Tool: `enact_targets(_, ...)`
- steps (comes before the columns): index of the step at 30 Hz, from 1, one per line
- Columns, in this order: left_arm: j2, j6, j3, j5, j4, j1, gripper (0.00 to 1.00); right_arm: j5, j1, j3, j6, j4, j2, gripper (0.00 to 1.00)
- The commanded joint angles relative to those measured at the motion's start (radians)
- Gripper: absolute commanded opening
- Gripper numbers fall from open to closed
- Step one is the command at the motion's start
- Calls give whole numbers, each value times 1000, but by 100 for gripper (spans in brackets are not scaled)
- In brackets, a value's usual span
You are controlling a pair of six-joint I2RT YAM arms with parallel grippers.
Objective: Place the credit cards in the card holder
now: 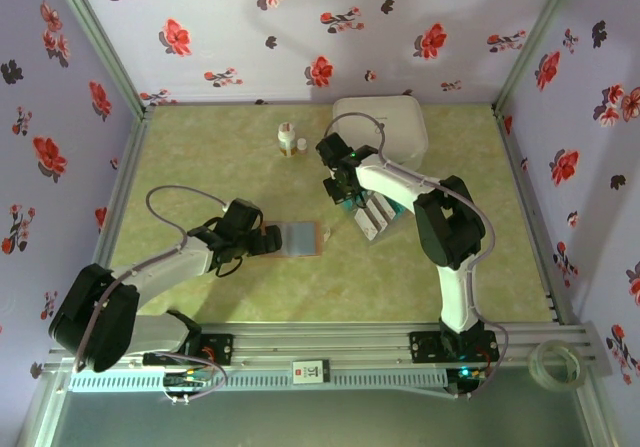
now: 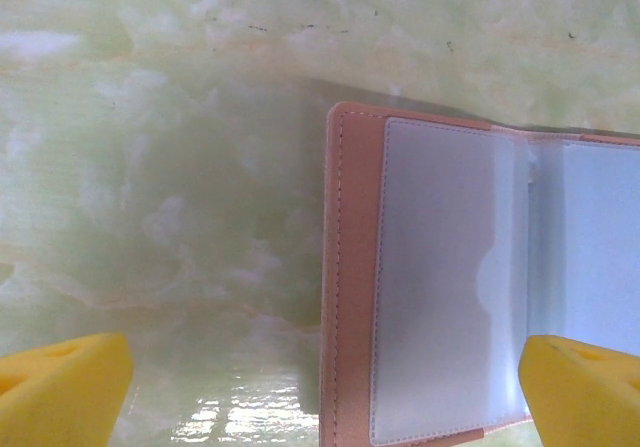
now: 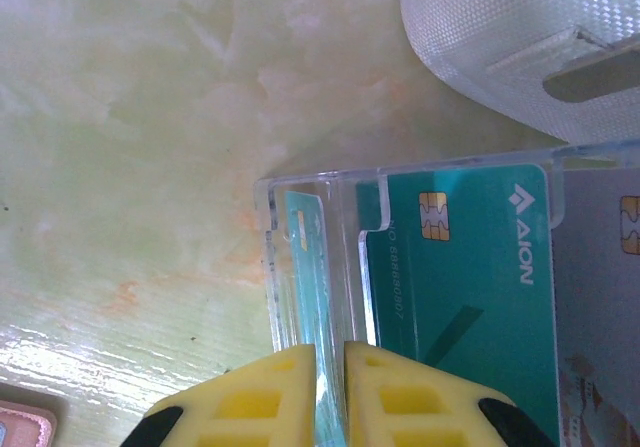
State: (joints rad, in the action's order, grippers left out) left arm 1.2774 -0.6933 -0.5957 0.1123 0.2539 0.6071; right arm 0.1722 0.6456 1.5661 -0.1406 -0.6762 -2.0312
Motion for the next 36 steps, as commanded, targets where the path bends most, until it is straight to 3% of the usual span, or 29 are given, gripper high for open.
enact_targets(1,11,5,-16,21,-5,8,100,-3,-8,28,21,-34,8,14)
enact_targets(13,1,3,-18,20,3,8,100,-25,-8,40,40,-45,10,0)
enact_targets(26,-29,24,-52,73,77,7,100,-138,20,54,23,-83,218,0)
enact_targets(31,-24,23,-54,110,93,-3,100,-282,65,-81,-142,85,307,0)
enact_targets(36,-1,24,-61,122,99,-8,100,-471,97,-313,-425,463,345,0)
